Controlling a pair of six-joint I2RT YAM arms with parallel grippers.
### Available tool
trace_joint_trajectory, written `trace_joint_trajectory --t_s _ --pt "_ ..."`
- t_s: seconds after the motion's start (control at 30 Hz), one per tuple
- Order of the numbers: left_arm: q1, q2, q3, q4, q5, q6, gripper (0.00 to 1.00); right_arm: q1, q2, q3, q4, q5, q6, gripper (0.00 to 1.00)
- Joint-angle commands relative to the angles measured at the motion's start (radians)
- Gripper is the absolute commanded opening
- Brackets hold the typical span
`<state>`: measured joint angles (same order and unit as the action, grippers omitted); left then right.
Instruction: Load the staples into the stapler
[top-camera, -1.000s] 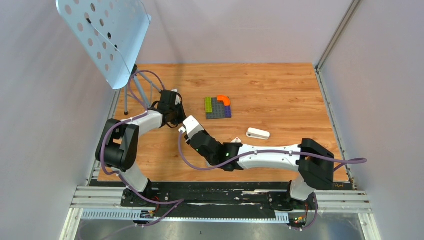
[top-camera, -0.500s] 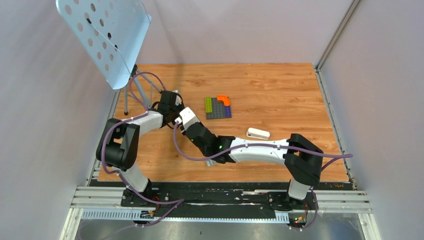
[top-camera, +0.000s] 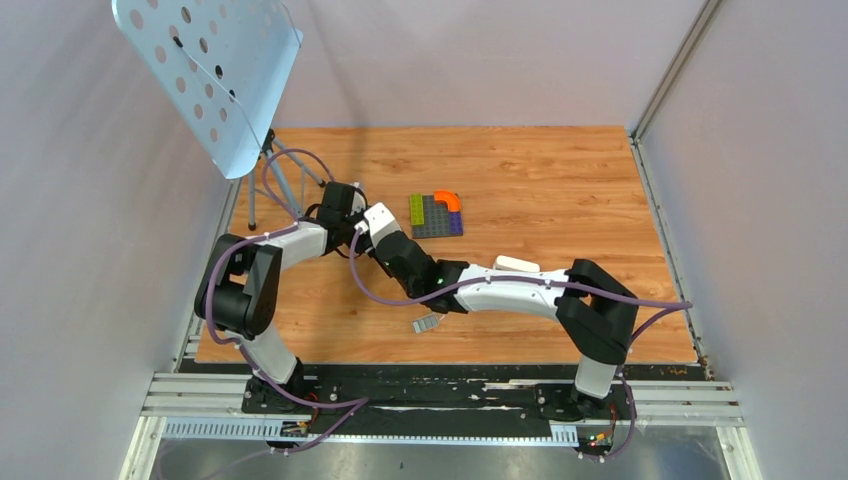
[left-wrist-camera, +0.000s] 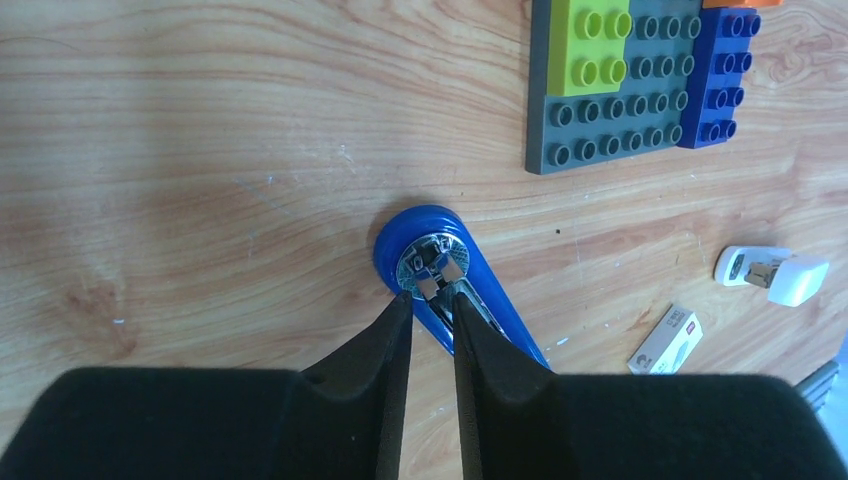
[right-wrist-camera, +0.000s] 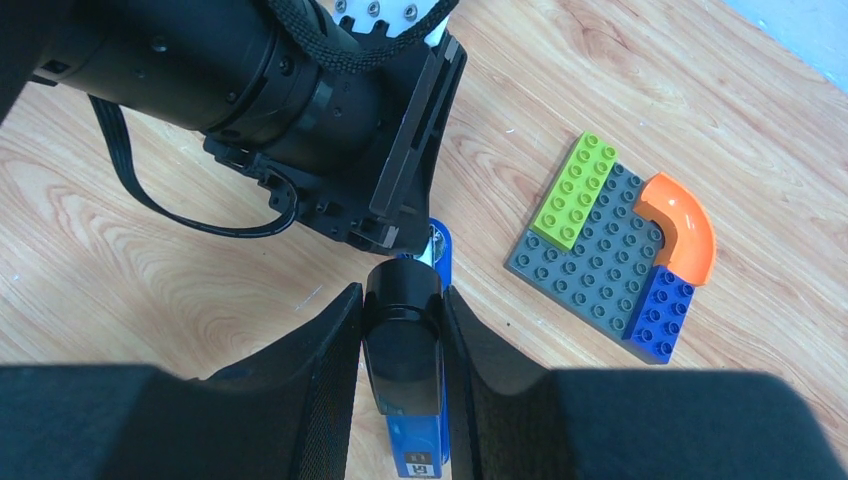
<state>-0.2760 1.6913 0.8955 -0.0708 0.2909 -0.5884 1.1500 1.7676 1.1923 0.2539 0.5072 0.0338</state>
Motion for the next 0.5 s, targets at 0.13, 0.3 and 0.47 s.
trace_joint_trajectory --t_s 0.13,0.3,0.47 --pt "0.004 0.056 -0.017 0.011 0.042 -0.013 0.25 -0.031 0.038 -0.02 -0.019 -0.08 0.04 0.0" --pt "0.005 0.06 -0.022 0.013 0.049 -0.013 0.25 -0.051 0.055 -0.02 -0.015 -0.104 0.052 0.0" --pt "0.004 0.068 -0.018 0.0 0.035 -0.014 0.25 -0.064 0.068 -0.02 -0.01 -0.116 0.059 0.0"
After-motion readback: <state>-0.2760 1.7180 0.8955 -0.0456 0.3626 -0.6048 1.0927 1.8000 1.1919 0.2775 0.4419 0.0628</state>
